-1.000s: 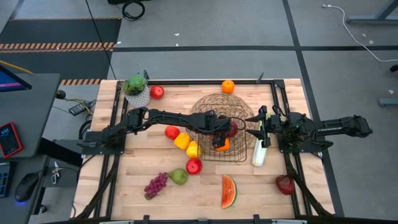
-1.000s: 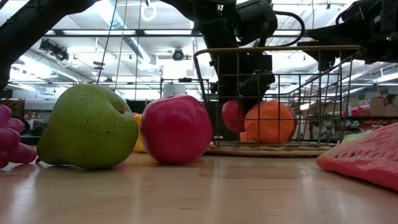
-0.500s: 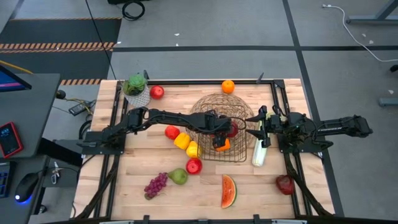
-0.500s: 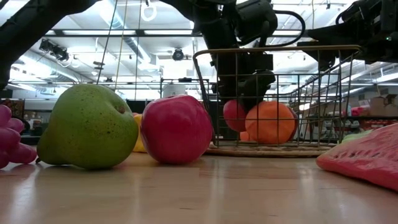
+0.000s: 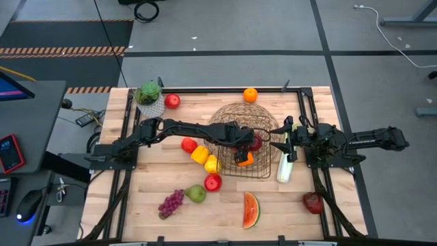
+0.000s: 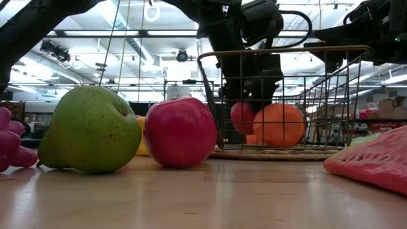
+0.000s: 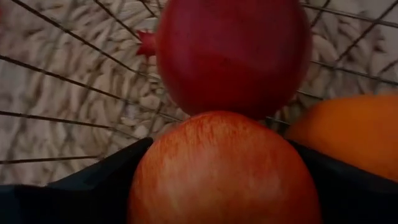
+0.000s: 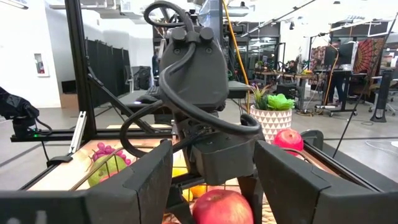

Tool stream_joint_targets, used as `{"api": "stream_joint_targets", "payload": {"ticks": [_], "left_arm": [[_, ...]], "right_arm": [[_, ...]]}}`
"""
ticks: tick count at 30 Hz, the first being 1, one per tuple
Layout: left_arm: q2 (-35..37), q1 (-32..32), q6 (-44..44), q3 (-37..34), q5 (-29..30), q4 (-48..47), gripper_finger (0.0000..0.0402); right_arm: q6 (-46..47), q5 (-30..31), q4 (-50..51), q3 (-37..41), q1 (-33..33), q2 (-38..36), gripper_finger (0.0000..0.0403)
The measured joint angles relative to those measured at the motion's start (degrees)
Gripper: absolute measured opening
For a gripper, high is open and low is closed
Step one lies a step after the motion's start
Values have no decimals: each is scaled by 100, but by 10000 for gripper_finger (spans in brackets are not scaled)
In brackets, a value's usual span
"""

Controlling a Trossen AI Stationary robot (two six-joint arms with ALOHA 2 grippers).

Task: Build produce basket
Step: Put the red apple into the wire basket, then put the middle red apple into the wire basket

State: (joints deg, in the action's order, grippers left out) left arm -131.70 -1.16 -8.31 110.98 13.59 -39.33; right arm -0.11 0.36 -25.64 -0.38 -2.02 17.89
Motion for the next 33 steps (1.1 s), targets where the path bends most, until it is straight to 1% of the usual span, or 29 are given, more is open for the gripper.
{"api": "stream_joint_targets", "payload": {"ticks": [3,5,14,20,24,33], "left_arm": [[0,-41,5,0,-142,-4,384],[0,-70,12,2,-145,-2,394],[0,-86,156,2,-29,74,396],[0,-93,894,2,-10,484,395],[0,-99,1133,2,64,650,395],[0,-66,1046,2,75,624,395]], "right_arm": [[0,0,2,0,2,0,231],[-1,0,2,-1,2,-1,231],[0,0,2,0,0,0,231],[0,0,2,0,1,0,231],[0,0,2,0,0,0,231],[0,0,2,-1,2,0,231]]}}
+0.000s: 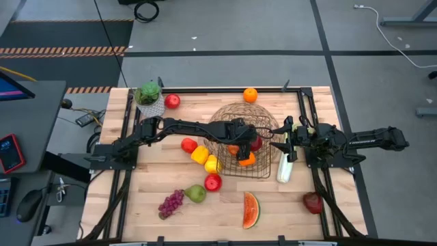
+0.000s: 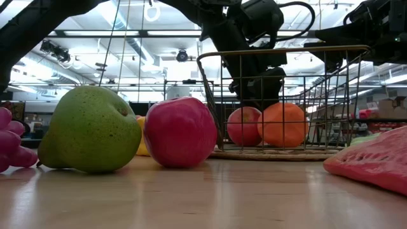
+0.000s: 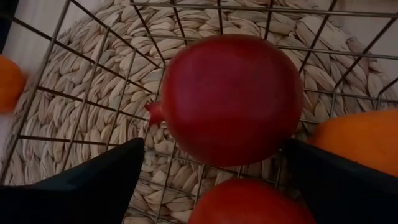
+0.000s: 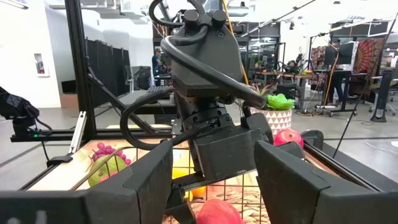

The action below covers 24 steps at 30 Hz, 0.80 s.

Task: Build produce basket
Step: Put the middle red apple into the wire basket

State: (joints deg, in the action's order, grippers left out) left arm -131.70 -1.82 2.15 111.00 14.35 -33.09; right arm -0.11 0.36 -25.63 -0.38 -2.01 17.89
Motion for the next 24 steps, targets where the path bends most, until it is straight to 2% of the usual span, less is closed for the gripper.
{"api": "stream_joint_targets", "payload": {"ticks": [13,24], "left_arm": [[109,18,151,0,82,-158,395],[1302,180,157,9,294,-609,394]], "right_arm": [[0,0,0,0,0,0,231],[0,0,-4,2,-2,-2,231]]}}
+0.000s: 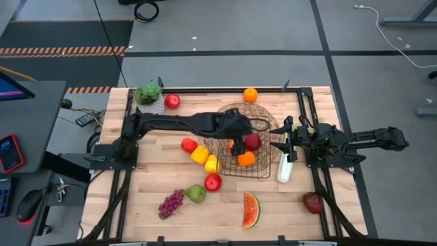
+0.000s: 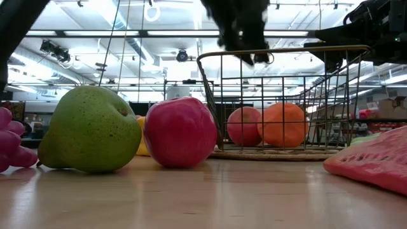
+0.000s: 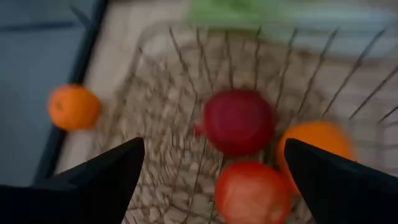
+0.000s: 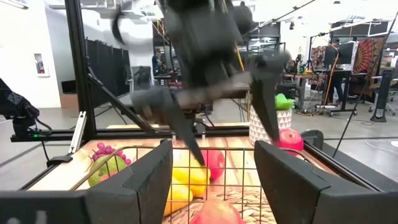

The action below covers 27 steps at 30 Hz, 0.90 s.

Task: Build produce basket
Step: Put the middle red apple into the wire basket

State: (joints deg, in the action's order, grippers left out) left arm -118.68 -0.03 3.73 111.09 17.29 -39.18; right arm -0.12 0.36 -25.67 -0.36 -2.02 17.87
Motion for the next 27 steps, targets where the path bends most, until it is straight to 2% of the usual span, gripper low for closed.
{"api": "stream_joint_targets", "payload": {"ticks": [3,8,12,16,23,27], "left_arm": [[282,95,60,0,294,-269,394],[543,226,261,-10,1119,-854,394],[716,140,257,-185,1233,-1159,394],[1207,-77,96,-1112,1256,-928,394],[2739,-419,-268,-3278,1193,851,394],[3341,-736,-750,-4074,939,905,394]], "right_arm": [[2,1,2,-1,1,0,231],[2,0,-7,-2,2,0,231],[1,0,-21,-1,0,3,231],[2,2,-36,-1,2,11,231],[1,2,-40,-1,0,13,231],[2,2,-40,-2,2,13,231]]}}
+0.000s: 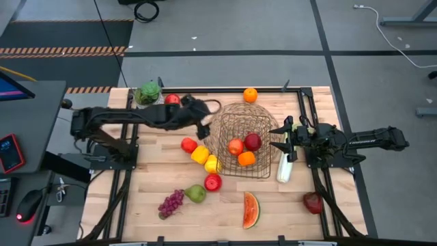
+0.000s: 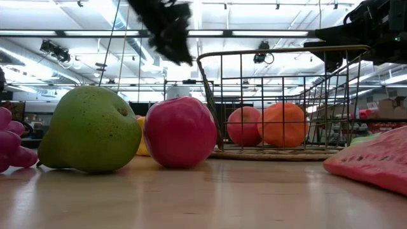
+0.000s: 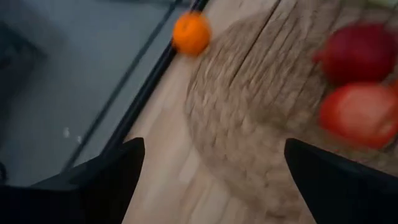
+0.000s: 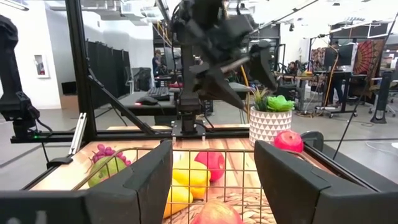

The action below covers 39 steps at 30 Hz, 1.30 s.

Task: Build produce basket
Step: Put the middle red apple into the wire basket

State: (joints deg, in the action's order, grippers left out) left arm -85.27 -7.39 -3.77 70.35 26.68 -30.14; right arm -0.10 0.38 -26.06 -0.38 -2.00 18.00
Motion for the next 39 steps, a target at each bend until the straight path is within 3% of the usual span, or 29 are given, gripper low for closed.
{"api": "stream_joint_targets", "payload": {"ticks": [5,13,22,39], "left_arm": [[388,-226,-197,-665,-952,-267,394],[474,-213,268,-1479,-2427,-727,394],[470,-102,1726,-1996,-2483,-332,394],[-45,-102,2158,-2033,-2505,-195,394]], "right_arm": [[-1,0,-2,1,-1,0,231],[-2,0,-6,1,-1,0,231],[0,0,-4,2,0,0,231],[-2,0,-4,0,-2,-2,231]]}}
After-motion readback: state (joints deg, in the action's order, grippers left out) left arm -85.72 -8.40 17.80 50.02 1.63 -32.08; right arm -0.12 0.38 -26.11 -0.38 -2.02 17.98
